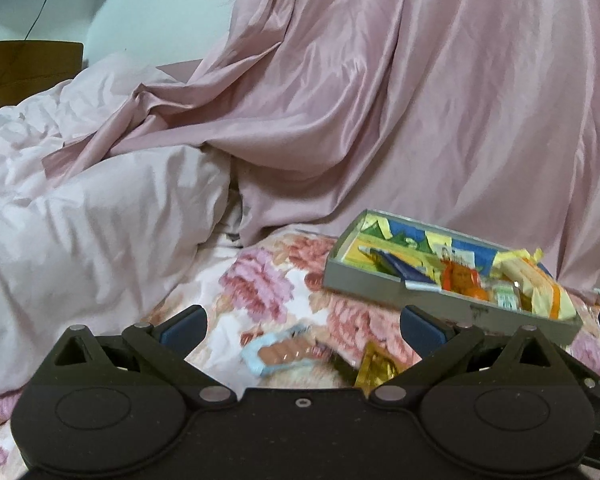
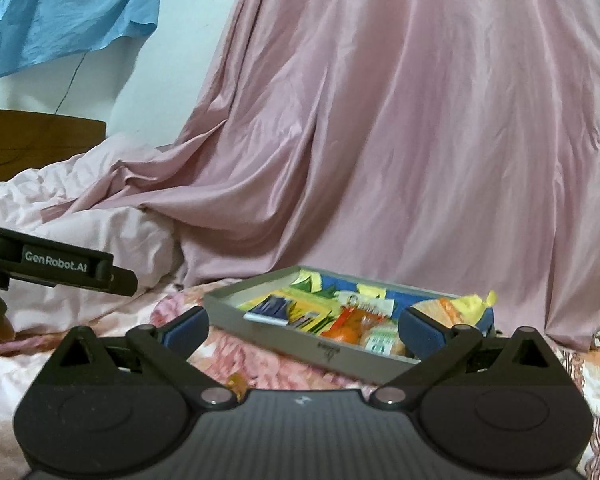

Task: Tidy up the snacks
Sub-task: 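Withdraw both open grippers from the tray toward the remaining snacks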

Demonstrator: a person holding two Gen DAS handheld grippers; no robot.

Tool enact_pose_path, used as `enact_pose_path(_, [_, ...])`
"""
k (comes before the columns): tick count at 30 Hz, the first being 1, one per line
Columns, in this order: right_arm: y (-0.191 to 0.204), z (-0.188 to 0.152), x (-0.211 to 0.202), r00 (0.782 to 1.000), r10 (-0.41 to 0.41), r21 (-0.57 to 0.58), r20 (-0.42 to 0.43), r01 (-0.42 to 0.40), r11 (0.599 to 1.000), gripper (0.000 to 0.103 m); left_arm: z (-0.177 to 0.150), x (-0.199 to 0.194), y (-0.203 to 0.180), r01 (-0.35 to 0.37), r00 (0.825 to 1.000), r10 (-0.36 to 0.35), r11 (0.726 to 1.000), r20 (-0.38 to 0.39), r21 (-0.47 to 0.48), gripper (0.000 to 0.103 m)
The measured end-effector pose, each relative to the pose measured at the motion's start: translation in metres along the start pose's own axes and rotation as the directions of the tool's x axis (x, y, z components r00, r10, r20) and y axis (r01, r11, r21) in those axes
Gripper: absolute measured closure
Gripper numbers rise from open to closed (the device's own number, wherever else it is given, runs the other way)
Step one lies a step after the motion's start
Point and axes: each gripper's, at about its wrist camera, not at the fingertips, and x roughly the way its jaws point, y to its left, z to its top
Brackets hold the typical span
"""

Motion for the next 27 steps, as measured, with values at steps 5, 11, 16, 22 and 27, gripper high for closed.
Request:
enact_pose_path(5, [0.013, -0.007, -0.023, 0.999, 0.014, -0.006, -0.034, -0.015, 1.000, 0.000, -0.017, -0.016, 0.009, 0.002, 1.000, -0.001, 1.000, -0.018, 0.024, 0.001])
enact_pose_path(11, [0.023, -0.017, -0.040, 0.992, 0.026, 0.013, -0.122, -0.025, 1.000, 0.000, -0.037, -0.024, 0.022, -0.001, 0.998, 0.003, 0.999, -0.061, 0.034, 0.001])
enact_pose_path(16, [0.029, -0.030, -0.039, 0.966, 0.075, 0.045, -0.246, -0.066, 0.997, 0.000, -0.053, -0.025, 0.029, -0.004, 0.996, 0.010, 0.998, -0.092, 0.060, 0.001])
enact_pose_path(22, [0.040, -0.040, -0.031, 0.940, 0.081, 0.006, -0.330, -0.084, 0.996, 0.000, -0.067, -0.020, 0.035, -0.009, 0.991, 0.019, 0.997, -0.132, 0.077, 0.001])
enact_pose_path(27, [0.042, -0.044, -0.025, 0.927, 0.082, 0.003, -0.366, -0.087, 0.996, 0.000, -0.074, -0.013, 0.040, -0.011, 0.987, 0.023, 0.997, -0.156, 0.075, 0.001])
